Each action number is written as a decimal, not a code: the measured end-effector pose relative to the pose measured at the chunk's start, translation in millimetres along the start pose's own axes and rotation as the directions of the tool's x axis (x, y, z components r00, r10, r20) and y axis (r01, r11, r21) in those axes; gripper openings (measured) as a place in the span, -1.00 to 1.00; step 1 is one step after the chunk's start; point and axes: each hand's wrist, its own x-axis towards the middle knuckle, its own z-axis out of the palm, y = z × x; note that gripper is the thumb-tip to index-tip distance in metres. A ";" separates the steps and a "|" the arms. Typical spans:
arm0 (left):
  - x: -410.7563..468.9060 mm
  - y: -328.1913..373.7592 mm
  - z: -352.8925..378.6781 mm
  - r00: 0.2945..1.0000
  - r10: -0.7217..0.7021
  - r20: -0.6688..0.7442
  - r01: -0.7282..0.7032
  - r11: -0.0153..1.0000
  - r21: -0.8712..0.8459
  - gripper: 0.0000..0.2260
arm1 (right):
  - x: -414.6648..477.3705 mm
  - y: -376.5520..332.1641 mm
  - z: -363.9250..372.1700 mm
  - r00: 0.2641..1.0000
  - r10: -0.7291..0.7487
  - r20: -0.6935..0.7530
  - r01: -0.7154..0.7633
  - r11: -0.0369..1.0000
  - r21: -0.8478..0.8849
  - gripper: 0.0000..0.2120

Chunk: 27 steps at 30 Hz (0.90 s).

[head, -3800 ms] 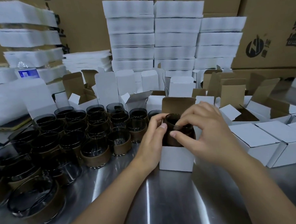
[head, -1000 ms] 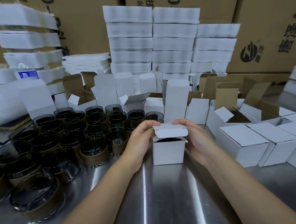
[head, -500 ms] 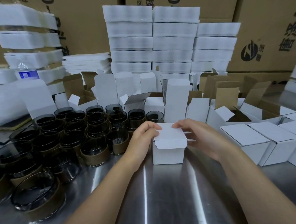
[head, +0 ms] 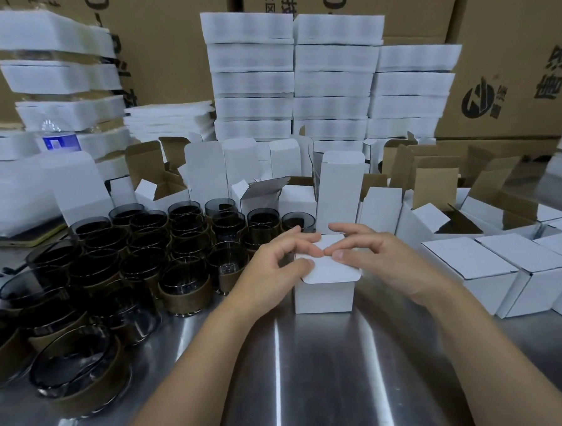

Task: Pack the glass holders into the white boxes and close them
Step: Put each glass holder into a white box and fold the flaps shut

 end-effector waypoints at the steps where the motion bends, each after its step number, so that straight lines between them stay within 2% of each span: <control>1: -0.9 0.1 -0.9 1.000 -0.001 0.019 0.001 1.000 0.008 -0.82 | -0.4 -0.6 -0.4 1.000 -0.003 0.011 0.003 1.000 -0.002 -0.88; 4: -2.7 1.2 -4.3 0.998 -0.002 0.062 0.000 0.999 0.034 -0.81 | -2.3 -0.3 -4.0 0.997 0.004 0.079 -0.002 1.000 -0.025 -0.62; 9: -3.4 4.0 -4.9 0.996 -0.002 0.089 -0.005 0.997 0.076 -0.74 | -3.0 2.4 -5.9 0.974 0.037 0.224 -0.022 0.997 -0.069 -0.60; 14: -4.0 4.8 -4.2 0.998 -0.006 0.065 0.001 0.998 0.067 -0.71 | -3.8 3.1 -4.6 0.985 0.020 0.171 -0.007 0.997 -0.071 -0.60; 20: -2.4 3.7 -4.7 1.000 0.005 0.030 -0.008 0.996 0.091 -0.69 | -5.2 2.1 -3.4 0.994 -0.013 0.105 0.017 0.999 -0.030 -0.70; 27: -2.3 5.2 -3.4 0.999 0.033 0.025 -0.035 0.995 0.094 -0.70 | -4.1 2.1 -1.3 0.998 -0.035 0.056 0.038 0.998 -0.048 -0.66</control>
